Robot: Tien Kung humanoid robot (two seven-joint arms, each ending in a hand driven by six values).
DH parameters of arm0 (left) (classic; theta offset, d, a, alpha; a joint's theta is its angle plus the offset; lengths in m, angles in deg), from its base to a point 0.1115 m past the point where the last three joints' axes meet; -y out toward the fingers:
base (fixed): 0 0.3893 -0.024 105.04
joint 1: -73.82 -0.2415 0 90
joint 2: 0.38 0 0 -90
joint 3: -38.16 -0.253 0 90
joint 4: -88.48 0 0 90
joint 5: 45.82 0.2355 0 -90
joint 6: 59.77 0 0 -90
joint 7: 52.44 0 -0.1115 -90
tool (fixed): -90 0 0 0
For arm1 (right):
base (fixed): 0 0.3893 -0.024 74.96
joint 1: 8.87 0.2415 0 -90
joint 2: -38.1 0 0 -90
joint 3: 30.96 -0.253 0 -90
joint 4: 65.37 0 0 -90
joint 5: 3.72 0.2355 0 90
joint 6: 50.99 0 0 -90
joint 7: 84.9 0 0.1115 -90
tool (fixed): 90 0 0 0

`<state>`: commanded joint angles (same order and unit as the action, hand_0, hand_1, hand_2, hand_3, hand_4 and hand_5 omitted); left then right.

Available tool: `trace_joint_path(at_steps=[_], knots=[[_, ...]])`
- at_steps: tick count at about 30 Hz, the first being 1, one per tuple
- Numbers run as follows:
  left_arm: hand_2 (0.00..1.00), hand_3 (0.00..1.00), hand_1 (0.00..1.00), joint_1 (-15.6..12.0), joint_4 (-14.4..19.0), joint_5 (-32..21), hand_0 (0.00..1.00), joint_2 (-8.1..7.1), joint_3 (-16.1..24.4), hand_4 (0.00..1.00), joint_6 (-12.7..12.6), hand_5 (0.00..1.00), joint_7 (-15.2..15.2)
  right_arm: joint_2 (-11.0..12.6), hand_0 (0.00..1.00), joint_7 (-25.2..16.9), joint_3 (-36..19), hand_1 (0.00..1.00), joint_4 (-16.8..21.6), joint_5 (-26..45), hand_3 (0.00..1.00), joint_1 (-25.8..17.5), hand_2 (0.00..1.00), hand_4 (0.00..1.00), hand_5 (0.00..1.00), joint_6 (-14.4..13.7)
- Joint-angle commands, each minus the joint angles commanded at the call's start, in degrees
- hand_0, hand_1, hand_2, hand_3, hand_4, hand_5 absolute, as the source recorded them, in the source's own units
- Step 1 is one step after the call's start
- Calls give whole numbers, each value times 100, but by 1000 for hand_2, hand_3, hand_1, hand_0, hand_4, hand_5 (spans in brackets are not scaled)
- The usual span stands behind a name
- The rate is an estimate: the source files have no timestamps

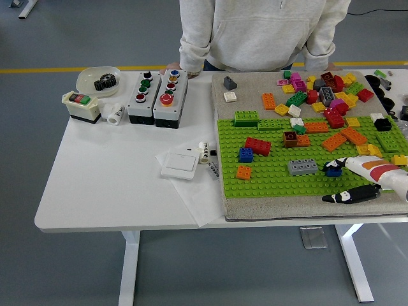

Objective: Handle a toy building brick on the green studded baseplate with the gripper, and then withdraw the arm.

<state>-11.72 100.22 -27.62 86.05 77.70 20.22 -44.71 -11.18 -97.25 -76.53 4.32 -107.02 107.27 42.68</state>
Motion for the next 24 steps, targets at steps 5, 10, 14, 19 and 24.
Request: trace_joint_path(at_steps=[5,10,14,19,24], knots=[[878,798,868,-9,1,30,813,5,25,836,-5,710,11,-17,877,6,31,788,-32,-3,783,-13,797,998,799,-2],[878,798,868,-23,2,70,813,6,53,836,-7,710,22,-7,877,9,43,789,9,-15,783,-18,797,998,799,0],[878,798,868,-37,3,106,812,5,78,837,-8,710,28,6,877,10,-3,789,89,-13,783,-37,796,998,799,-2],[878,800,868,-54,4,155,812,0,109,837,-9,712,41,26,878,-8,-132,788,223,6,784,-53,797,998,800,-17],[878,800,868,-64,7,187,812,-9,126,836,-11,708,56,33,879,-25,-194,788,300,31,784,-56,797,998,799,-29]])
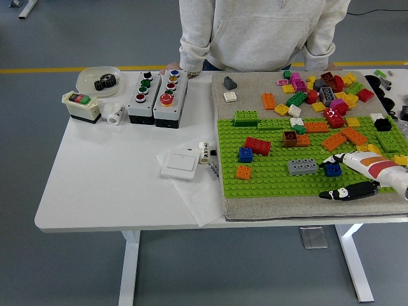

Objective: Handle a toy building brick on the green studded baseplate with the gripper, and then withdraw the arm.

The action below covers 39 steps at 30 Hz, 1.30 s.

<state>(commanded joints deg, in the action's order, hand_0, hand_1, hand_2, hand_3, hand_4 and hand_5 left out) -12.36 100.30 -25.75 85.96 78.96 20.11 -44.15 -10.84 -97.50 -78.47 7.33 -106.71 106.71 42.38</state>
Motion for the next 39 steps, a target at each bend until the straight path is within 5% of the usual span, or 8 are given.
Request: trace_joint_path(at_steps=[21,39], knots=[[876,799,868,17,8,-119,813,-16,-92,839,2,712,-15,-449,882,85,294,790,191,-49,787,527,799,998,797,65],[877,800,869,35,10,-126,814,-24,-98,838,0,711,-10,-548,885,134,657,792,220,-34,787,567,798,998,798,79]])
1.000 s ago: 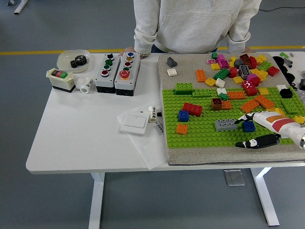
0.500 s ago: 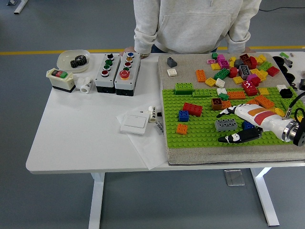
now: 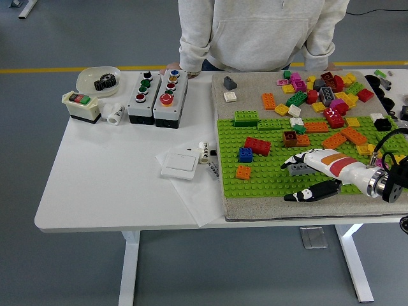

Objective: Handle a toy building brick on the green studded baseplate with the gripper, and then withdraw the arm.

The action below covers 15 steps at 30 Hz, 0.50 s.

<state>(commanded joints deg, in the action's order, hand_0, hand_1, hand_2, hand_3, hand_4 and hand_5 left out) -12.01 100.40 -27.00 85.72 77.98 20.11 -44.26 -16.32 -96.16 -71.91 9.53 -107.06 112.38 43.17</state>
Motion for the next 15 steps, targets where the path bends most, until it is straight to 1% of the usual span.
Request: trace_joint_path(at_steps=[15], knots=[[875,799,869,14,5,27,814,-11,9,836,0,708,11,-47,885,-62,65,792,-250,57,788,33,800,998,799,5]])
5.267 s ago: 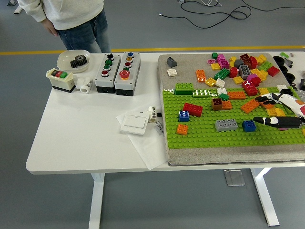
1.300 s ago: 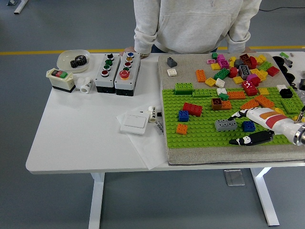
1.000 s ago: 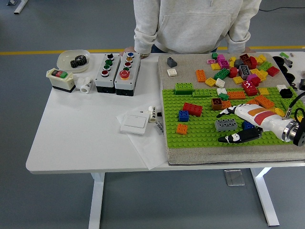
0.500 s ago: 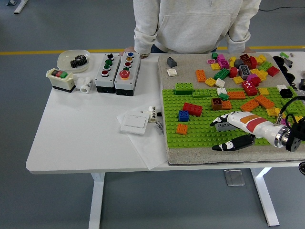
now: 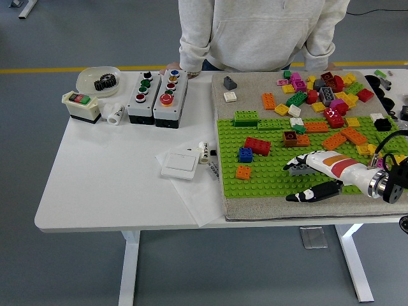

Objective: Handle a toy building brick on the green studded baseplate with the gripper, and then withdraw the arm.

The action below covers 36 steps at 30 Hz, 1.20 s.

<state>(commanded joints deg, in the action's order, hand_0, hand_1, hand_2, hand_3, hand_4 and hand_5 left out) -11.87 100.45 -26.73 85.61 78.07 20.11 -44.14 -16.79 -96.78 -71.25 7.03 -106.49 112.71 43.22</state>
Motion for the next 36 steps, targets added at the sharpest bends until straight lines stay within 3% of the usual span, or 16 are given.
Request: trace_joint_path(at_steps=[10,26,36], knots=[[876,797,869,10,7,36,814,-10,12,835,4,707,19,-61,884,-57,-79,792,-85,26,788,22,799,998,799,-48],[876,796,871,-19,20,125,814,-21,62,837,-6,707,56,-193,885,-89,-118,790,-616,4,791,44,799,998,799,-64],[877,795,871,-42,26,189,815,-31,91,837,-2,709,78,-131,885,-111,-147,790,-499,-31,791,-21,799,998,796,-36]])
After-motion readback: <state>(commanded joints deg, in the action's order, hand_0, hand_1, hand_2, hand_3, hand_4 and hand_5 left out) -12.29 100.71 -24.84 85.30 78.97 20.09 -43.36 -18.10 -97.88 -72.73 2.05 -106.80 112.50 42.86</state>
